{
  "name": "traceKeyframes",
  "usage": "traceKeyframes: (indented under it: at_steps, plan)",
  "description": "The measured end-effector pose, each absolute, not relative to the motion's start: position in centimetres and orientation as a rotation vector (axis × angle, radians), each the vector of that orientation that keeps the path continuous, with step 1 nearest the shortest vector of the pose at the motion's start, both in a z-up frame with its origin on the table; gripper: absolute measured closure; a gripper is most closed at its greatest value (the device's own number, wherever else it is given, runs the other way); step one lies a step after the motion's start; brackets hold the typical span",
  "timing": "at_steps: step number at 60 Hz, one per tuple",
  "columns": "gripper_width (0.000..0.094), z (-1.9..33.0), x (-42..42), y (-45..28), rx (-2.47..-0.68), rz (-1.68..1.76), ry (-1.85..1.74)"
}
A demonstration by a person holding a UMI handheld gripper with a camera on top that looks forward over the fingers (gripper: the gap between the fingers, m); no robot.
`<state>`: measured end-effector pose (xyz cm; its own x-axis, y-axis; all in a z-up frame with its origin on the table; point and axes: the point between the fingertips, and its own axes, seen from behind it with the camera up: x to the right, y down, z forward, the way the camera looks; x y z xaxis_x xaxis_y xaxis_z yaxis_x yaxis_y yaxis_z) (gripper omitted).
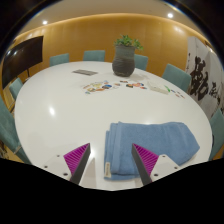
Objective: Fold towel
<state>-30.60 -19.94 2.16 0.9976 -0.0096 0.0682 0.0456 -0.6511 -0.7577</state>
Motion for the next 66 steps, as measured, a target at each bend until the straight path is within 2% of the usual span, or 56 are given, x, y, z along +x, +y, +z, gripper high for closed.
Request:
traceKeyframes:
  at_steps: [5,8,13,14,16,17,22,27,35,42,47,52,54,56,60,61,62,63,66]
  plan:
    - [0.0096,-0.1,-29.6,-18.1,-2.313,-0.090,-0.004]
    - [0.0161,-0.8,-29.2,-17.3,-2.310,-0.092,0.000]
    - [0.0630,-0.7,-27.7,-15.8,-2.284,-0.180,-0.031]
    - [0.0664,-0.6,-27.5,-15.7,-2.280,-0.202,-0.045]
    - [0.0809,-0.5,-26.8,-15.8,-2.273,-0.246,-0.084]
    - [0.0837,-0.5,-26.7,-15.8,-2.270,-0.265,-0.103]
    - [0.0865,-0.6,-27.2,-15.5,-2.290,-0.261,-0.142]
    - [0.0873,0.5,-29.2,-15.7,-2.310,-0.084,-0.080]
    - [0.0873,8.4,-34.6,-14.8,-2.226,0.231,0.007]
    - [0.0873,15.2,-34.6,-13.8,-2.130,0.412,0.116]
    - [0.0872,15.7,-31.5,-13.4,-2.118,0.396,0.177]
    - [0.0850,12.5,-26.4,-13.6,-2.155,0.301,0.229]
    - [0.0783,11.2,-25.3,-13.5,-2.188,0.258,0.253]
    - [0.0669,9.7,-23.4,-13.9,-2.216,0.211,0.271]
    - [0.0322,7.8,-19.6,-14.9,-2.260,0.088,0.293]
    - [0.0175,7.2,-18.6,-15.1,-2.264,0.068,0.288]
    - [0.0105,7.2,-18.1,-15.4,-2.269,0.046,0.284]
    - [0.0052,7.2,-17.6,-15.5,-2.271,0.029,0.279]
    - [0.0088,8.3,-16.9,-16.1,-2.262,-0.012,0.260]
